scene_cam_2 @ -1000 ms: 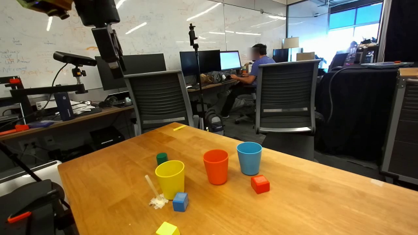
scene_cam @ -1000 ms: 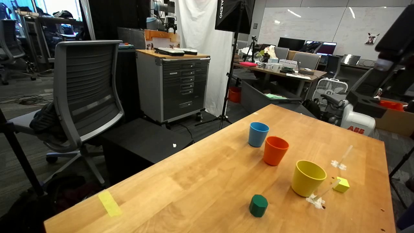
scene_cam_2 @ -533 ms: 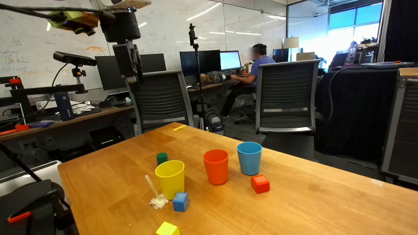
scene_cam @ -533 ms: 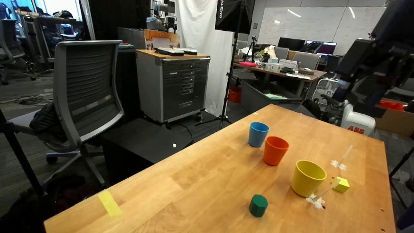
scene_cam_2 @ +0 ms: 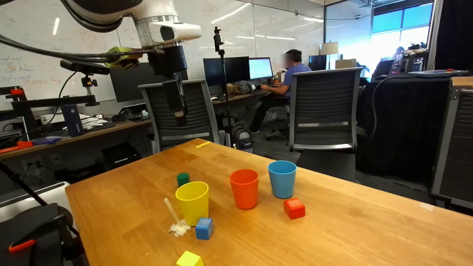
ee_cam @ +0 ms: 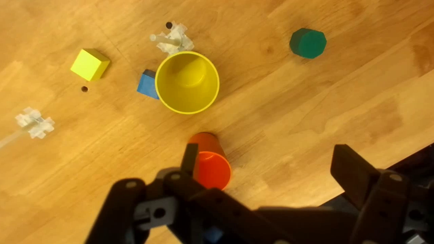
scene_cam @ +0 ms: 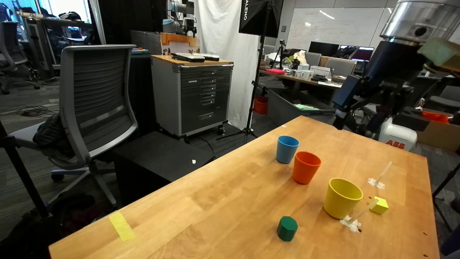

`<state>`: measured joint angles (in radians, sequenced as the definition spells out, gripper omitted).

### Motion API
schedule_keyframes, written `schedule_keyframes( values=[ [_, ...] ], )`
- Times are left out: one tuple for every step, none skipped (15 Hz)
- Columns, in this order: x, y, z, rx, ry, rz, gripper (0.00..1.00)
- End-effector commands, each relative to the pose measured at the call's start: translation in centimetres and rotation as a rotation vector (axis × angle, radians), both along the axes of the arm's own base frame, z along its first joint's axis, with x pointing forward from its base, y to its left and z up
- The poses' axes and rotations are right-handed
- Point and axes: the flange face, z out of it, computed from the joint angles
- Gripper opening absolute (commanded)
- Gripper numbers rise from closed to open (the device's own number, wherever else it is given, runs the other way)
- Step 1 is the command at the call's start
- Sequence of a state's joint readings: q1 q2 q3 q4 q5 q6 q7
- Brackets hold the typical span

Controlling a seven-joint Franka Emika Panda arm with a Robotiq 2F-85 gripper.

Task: Stack up all the cups on the table

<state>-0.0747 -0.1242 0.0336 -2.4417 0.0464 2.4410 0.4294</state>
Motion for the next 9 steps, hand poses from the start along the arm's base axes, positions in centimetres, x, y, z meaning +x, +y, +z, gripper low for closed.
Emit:
schedule_keyframes(
  values=[
    [0.9,0.2,-1.7,-0.007,-0.025,0.028,1.00],
    [0.8,0.2,-2.4,-0.005,-0.012,0.032,1.00],
    [0.8,0.2,-3.0,-0.006,-0.014,0.035,1.00],
    [0.9,0.3,-3.5,-0.006,-0.023,0.041,1.00],
    [1.0,0.4,-4.0,-0.006,-0.027,0.046,1.00],
    [1.2,0.4,-4.5,-0.007,-0.038,0.046,1.00],
    [1.4,0.4,-5.1,-0.007,-0.049,0.040,1.00],
    [1.6,0.5,-5.6,-0.007,-0.053,0.037,1.00],
    [1.7,0.5,-6.2,-0.010,-0.060,0.033,1.00]
  ],
)
